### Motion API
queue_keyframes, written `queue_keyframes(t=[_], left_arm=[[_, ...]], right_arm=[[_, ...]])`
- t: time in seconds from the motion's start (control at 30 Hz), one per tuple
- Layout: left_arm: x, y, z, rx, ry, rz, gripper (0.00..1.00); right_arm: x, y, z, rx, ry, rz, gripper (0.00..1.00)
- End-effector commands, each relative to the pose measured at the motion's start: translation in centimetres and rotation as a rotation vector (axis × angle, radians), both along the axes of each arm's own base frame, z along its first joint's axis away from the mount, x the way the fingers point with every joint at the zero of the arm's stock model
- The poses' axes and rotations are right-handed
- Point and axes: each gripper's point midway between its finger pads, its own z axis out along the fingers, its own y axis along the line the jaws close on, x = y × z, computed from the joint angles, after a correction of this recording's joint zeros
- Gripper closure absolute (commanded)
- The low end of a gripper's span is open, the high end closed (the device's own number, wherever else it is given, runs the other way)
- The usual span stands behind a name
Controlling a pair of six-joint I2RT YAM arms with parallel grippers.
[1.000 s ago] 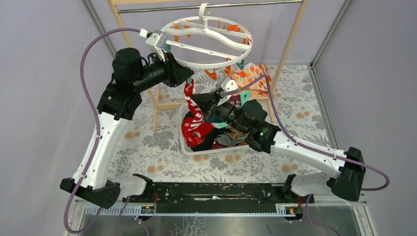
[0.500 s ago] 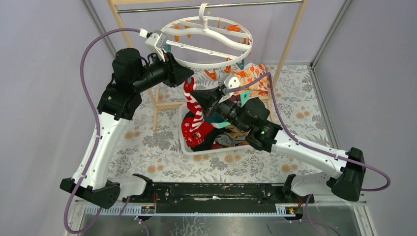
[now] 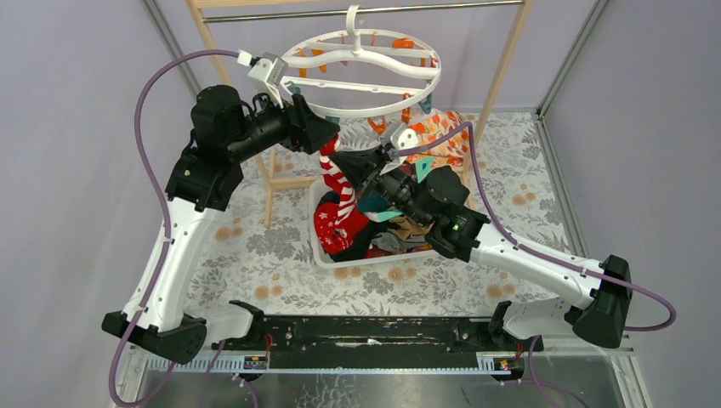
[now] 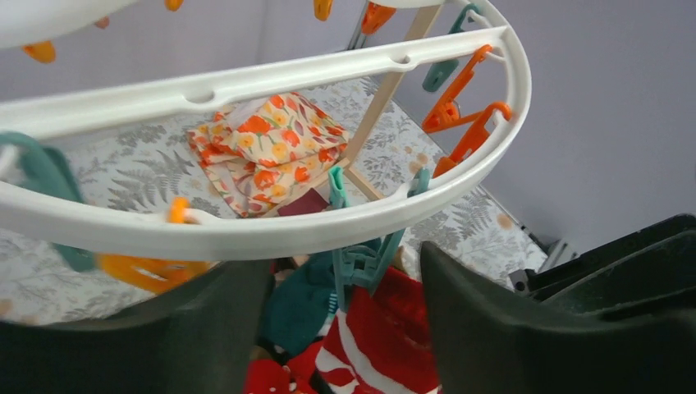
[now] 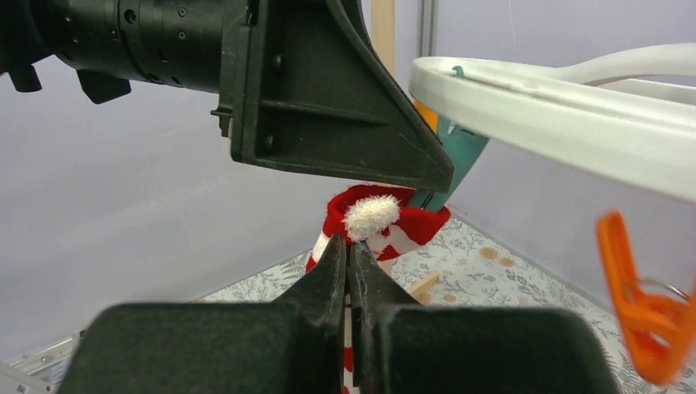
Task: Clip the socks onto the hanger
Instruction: Clamp the sock onto the hanger.
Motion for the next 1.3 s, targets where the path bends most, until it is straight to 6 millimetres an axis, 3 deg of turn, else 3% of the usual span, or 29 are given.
queue_keyframes(t=[0.0, 0.17, 0.33, 0.7, 0.9, 1.1, 1.23, 1.27], left_arm=[[-0.3, 0.7, 3.1, -0.03, -0.107, 0.032, 0.21], [-1.2, 0.7, 3.6, -0.039, -0.111, 0.015, 0.01], [-3.3, 0.7, 2.6, -0.019, -0.102, -0.04, 0.01], [-8.8, 1.1, -3.8, 0.007, 0.026, -0.145, 0.05], [-9.4, 0.3, -6.6, -0.02, 0.141, -0.19, 0.06], [-8.1, 0.4, -9.0, -0.01, 0.208, -0.138, 0.18], [-5.4, 2.2, -10.1, 0.006, 0.197, 0.047, 0.48], [-4.9, 2.6, -10.3, 0.005, 0.193, 0.082, 0.51]], right_arm=[[-0.3, -0.7, 3.6, 0.081, -0.045, 0.01, 1.0], [-0.3, -0.7, 3.8, 0.082, -0.045, 0.007, 1.0], [-0.3, -0.6, 3.9, 0.068, -0.028, 0.009, 1.0], [-0.3, 1.1, 3.6, 0.05, 0.116, 0.067, 1.0], [-0.2, 2.7, 3.5, 0.079, 0.209, 0.113, 1.0], [-0.2, 3.7, 3.3, 0.12, 0.256, 0.148, 1.0], [0.0, 4.0, 3.1, 0.146, 0.29, 0.146, 1.0], [0.3, 4.0, 3.0, 0.152, 0.304, 0.136, 1.0]])
